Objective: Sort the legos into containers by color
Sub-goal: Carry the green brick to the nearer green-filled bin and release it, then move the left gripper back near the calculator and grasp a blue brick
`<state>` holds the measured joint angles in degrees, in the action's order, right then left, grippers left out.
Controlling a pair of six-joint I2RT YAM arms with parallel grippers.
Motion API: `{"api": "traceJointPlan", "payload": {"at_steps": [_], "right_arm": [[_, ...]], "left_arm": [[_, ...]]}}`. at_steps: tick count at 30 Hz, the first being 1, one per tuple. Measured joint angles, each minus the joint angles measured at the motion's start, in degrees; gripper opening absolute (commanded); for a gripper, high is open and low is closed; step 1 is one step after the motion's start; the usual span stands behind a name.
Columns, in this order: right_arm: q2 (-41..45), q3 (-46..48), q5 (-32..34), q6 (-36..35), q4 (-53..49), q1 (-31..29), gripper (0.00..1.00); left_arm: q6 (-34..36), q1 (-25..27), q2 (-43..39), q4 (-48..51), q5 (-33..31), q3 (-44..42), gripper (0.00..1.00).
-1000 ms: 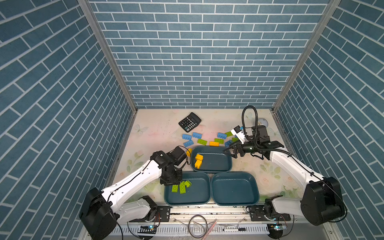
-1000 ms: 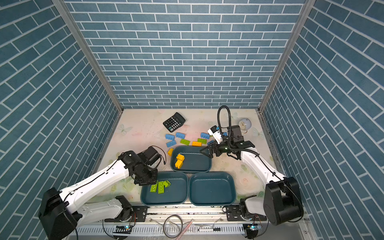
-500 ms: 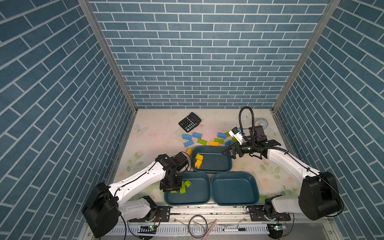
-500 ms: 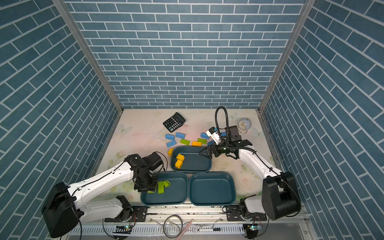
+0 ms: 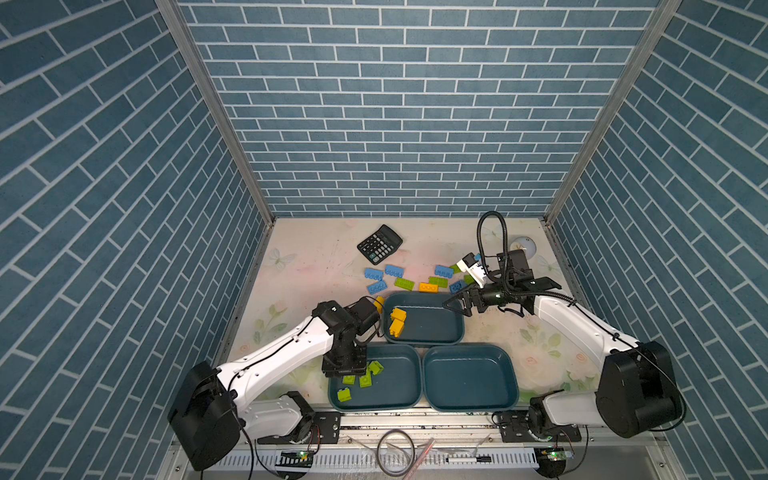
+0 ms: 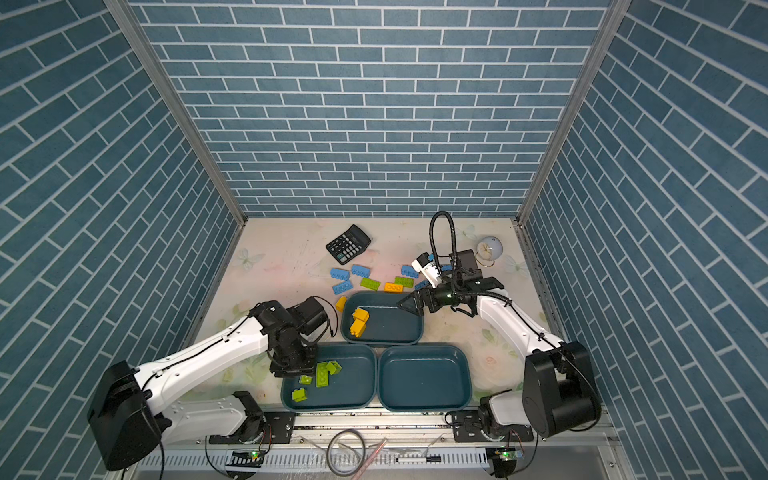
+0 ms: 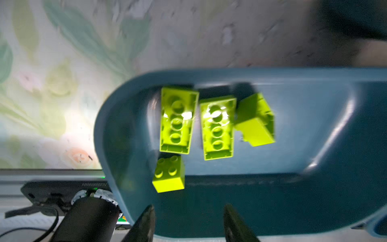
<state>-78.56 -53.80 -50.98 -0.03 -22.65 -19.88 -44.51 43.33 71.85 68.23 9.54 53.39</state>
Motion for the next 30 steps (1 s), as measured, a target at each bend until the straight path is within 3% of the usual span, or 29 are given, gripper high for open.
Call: {"api": "traceJointPlan", "payload": {"at_steps": [8, 20, 25, 30], "right_arm": [[-0.52, -1.86, 0.98, -0.33, -0.48, 0.00, 0.99], [-0.68, -1.86, 3.52, -0.31, -0.39, 0.00, 0.99], [-0.70, -1.88, 3.93, -0.33, -0.24, 0.17, 0.99], [-1.38, -1.88, 4.09, -0.31, 0.00, 0.46, 0.99]], "left_arm": [[7.89, -7.63, 9.68, -3.39, -2.71, 11.34, 0.68], [20.65, -19.63, 29.24, -12.94, -5.01, 28.22, 0.71], [18.12, -21.62, 35.89, -15.93, -4.70, 34.73, 0.70], [5.95, -21.68, 38.40, -21.05, -4.42, 35.28, 0.69]]}}
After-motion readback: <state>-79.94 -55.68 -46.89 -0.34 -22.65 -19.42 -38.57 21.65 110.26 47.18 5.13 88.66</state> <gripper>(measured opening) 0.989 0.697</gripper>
